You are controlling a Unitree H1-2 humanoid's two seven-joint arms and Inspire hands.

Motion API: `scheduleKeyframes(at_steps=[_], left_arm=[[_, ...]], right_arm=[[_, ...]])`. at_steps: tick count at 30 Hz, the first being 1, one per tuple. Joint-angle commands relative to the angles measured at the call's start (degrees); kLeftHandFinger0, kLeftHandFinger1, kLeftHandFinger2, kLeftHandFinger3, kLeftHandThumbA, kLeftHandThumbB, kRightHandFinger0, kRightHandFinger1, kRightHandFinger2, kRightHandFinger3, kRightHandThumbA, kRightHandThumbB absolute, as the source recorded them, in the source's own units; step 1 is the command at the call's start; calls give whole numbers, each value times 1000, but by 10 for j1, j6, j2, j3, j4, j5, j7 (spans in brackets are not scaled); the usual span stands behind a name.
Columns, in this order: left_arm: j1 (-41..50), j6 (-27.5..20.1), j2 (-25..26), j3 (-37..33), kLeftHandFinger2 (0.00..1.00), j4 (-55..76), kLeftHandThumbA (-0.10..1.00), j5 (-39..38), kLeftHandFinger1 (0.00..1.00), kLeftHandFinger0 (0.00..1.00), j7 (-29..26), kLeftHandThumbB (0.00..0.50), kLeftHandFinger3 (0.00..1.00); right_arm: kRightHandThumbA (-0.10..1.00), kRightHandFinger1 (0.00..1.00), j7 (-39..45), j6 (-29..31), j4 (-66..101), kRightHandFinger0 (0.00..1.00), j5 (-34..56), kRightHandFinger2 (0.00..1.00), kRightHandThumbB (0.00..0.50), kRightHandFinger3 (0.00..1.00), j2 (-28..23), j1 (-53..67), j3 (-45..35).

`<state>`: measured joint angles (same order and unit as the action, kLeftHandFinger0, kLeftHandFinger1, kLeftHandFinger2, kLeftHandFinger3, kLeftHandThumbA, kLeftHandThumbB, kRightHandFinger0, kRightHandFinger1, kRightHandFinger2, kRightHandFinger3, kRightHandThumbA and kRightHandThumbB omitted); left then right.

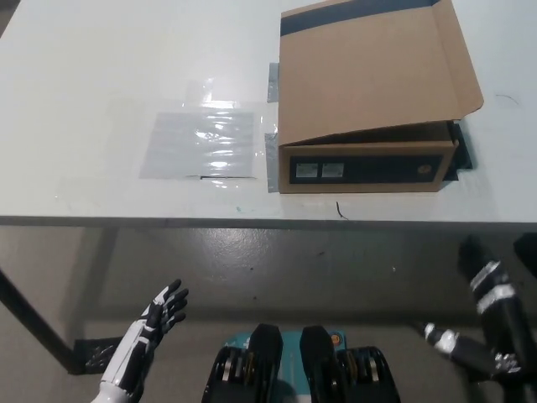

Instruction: A small storage box is placed at the center of the table and the robot uses its right hand to slide under its lid and push it upwards to open it

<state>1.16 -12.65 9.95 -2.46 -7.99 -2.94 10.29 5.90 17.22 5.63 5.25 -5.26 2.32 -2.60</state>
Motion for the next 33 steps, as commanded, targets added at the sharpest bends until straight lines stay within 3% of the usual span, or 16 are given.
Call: scheduleKeyframes(at_steps=[1, 4, 11, 13, 14, 22, 33], left_arm=[[-7, -34, 7, 2, 1000, 5, 1000, -5, 1000, 1000, 9, 302, 1000], [-5, -31, 7, 2, 1000, 7, 1000, -5, 1000, 1000, 9, 306, 1000], [-6, -23, 8, 1, 1000, 12, 1000, -3, 1000, 1000, 10, 332, 1000], [-6, -20, 7, 2, 1000, 13, 1000, -5, 1000, 1000, 11, 321, 1000], [-6, -25, 6, 1, 1000, 11, 1000, -3, 1000, 1000, 11, 315, 1000], [-9, -27, 6, 2, 1000, 8, 1000, -2, 1000, 1000, 11, 334, 1000], [-7, -29, 5, 0, 1000, 6, 1000, 3, 1000, 1000, 10, 337, 1000]], right_arm=[[1000, 1000, -7, -18, 60, 1000, 55, 1000, 253, 1000, -8, -31, -22], [1000, 1000, -16, -41, 83, 1000, 78, 1000, 190, 1000, -10, -65, -38], [1000, 1000, -35, -96, 100, 1000, 129, 1000, 126, 1000, -5, -131, -72], [1000, 1000, -38, -112, 94, 1000, 167, 1000, 134, 1000, 1, -151, -84], [1000, 1000, -41, -129, 89, 1000, 207, 1000, 178, 1000, 5, -165, -93], [1000, 1000, -21, -158, -11, 1000, 327, 1000, 245, 1000, 10, -250, -139], [1000, 1000, -13, -149, -143, 1000, 324, 1000, 287, 1000, 7, -338, -173]])
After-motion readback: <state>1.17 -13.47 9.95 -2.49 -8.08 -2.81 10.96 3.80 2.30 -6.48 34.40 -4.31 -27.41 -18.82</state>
